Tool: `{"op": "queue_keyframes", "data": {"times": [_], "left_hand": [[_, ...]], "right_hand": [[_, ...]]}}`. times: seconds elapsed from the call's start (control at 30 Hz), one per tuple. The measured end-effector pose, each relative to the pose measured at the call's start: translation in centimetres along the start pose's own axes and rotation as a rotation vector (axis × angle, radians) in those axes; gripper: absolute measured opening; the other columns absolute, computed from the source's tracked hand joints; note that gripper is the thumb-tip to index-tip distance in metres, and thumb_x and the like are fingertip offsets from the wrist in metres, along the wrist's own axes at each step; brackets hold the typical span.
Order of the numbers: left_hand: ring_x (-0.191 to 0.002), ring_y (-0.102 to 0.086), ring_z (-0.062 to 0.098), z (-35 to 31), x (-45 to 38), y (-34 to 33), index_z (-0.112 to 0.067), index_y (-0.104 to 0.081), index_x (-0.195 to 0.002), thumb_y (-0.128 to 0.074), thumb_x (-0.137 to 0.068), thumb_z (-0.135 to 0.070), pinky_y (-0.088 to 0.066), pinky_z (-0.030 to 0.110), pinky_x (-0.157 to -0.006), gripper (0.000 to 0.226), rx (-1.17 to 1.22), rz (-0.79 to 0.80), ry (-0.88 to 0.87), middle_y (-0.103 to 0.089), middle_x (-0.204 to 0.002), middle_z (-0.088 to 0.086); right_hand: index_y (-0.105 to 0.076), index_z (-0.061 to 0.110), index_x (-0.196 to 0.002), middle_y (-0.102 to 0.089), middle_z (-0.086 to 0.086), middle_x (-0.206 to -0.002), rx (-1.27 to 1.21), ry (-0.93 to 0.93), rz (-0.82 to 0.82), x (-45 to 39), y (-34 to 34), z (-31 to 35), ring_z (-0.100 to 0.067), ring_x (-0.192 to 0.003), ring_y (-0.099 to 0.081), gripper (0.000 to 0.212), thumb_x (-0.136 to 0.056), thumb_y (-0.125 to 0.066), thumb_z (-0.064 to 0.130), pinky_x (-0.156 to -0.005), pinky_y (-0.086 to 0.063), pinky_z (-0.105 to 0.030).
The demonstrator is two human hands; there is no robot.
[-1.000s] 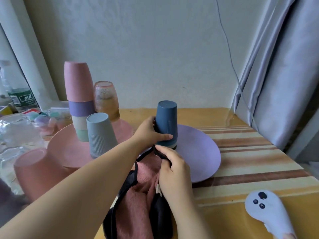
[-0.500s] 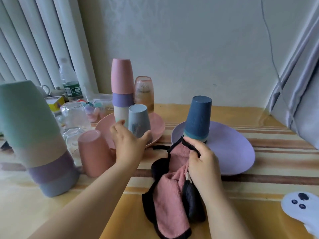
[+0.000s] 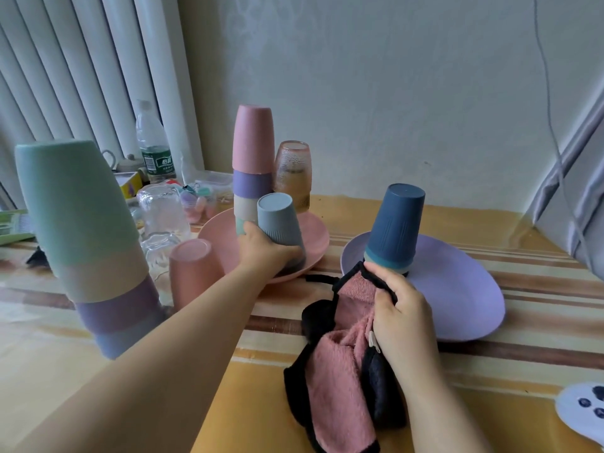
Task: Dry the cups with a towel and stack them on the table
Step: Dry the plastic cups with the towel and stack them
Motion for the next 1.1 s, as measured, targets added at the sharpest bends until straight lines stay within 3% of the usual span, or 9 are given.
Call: {"op": "queue_keyframes", "data": {"times": [0.13,0.3,0.53,0.73,0.9,1.0,1.1], "left_hand": [[-0.097,-0.042,0.022,-0.6,0.4,0.0,-0.012,-0.031,-0.103,-0.086,-0.064,-0.019,-0.047,0.036,-0.081,0.068,-0.008,-0.053,-0.09,-0.039,-0.115,0.011],[-0.093,-0.039,0.02,-0.7,0.6,-0.1,-0.012,-0.03,-0.101,-0.086,-0.063,-0.019,-0.037,0.029,-0.075,0.069,-0.043,-0.065,-0.129,-0.031,-0.11,0.005],[-0.087,-0.041,0.027,-0.8,0.5,0.1,-0.013,-0.029,-0.101,-0.071,-0.078,-0.037,-0.034,0.033,-0.073,0.054,-0.137,-0.087,-0.132,-0.033,-0.108,0.007],[-0.085,-0.043,0.031,-1.0,0.7,-0.4,-0.011,-0.029,-0.099,-0.067,-0.08,-0.049,-0.033,0.036,-0.071,0.057,-0.273,-0.103,-0.155,-0.031,-0.104,0.007],[-0.094,-0.056,0.039,-1.5,1.3,-0.7,-0.005,-0.035,-0.104,-0.062,-0.084,-0.052,-0.034,0.037,-0.067,0.058,-0.398,-0.135,-0.243,-0.028,-0.101,0.007],[-0.096,-0.057,0.04,-1.5,1.4,-0.8,-0.002,-0.038,-0.113,-0.058,-0.086,-0.055,-0.034,0.037,-0.067,0.063,-0.408,-0.152,-0.255,-0.031,-0.102,0.008],[-0.096,-0.058,0.038,-1.2,1.3,-0.9,-0.004,-0.036,-0.113,-0.061,-0.085,-0.055,-0.036,0.036,-0.066,0.064,-0.374,-0.118,-0.253,-0.048,-0.104,0.012]], "right_hand": [[-0.061,0.045,-0.098,-0.055,0.004,-0.081,0.008,0.008,-0.006,0.0,0.0,0.0,-0.019,-0.078,-0.05,0.056,-0.088,-0.039,-0.005,-0.085,-0.05,-0.036],[-0.062,0.039,-0.101,-0.062,0.002,-0.09,-0.01,0.02,-0.004,0.1,0.1,0.1,-0.013,-0.08,-0.047,0.052,-0.089,-0.04,-0.006,-0.08,-0.042,-0.026],[-0.06,0.049,-0.097,-0.054,0.003,-0.083,-0.022,-0.001,-0.002,0.0,-0.1,-0.4,-0.018,-0.078,-0.047,0.057,-0.089,-0.039,-0.004,-0.079,-0.042,-0.029],[-0.06,0.049,-0.096,-0.057,0.003,-0.085,-0.015,-0.006,0.008,0.0,-0.3,-0.5,-0.02,-0.078,-0.049,0.058,-0.089,-0.038,-0.004,-0.08,-0.047,-0.032],[-0.059,0.049,-0.096,-0.064,-0.002,-0.09,-0.013,0.003,0.003,0.0,-0.2,-0.3,-0.017,-0.08,-0.048,0.057,-0.09,-0.039,-0.004,-0.078,-0.044,-0.028],[-0.06,0.049,-0.095,-0.058,0.003,-0.084,-0.004,-0.005,0.009,0.1,-0.2,-0.2,-0.02,-0.079,-0.05,0.057,-0.09,-0.038,-0.003,-0.082,-0.049,-0.034],[-0.06,0.045,-0.097,-0.061,0.003,-0.087,0.002,0.01,0.006,0.2,-0.2,-0.1,-0.016,-0.08,-0.05,0.054,-0.09,-0.039,-0.004,-0.079,-0.045,-0.028]]}}
Point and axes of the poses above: each hand's wrist, its own x-axis away from the middle knuckle, its own y-axis out of the back of the hand, z = x × y, the point moved 6 cm from there along -x, towards the middle knuckle
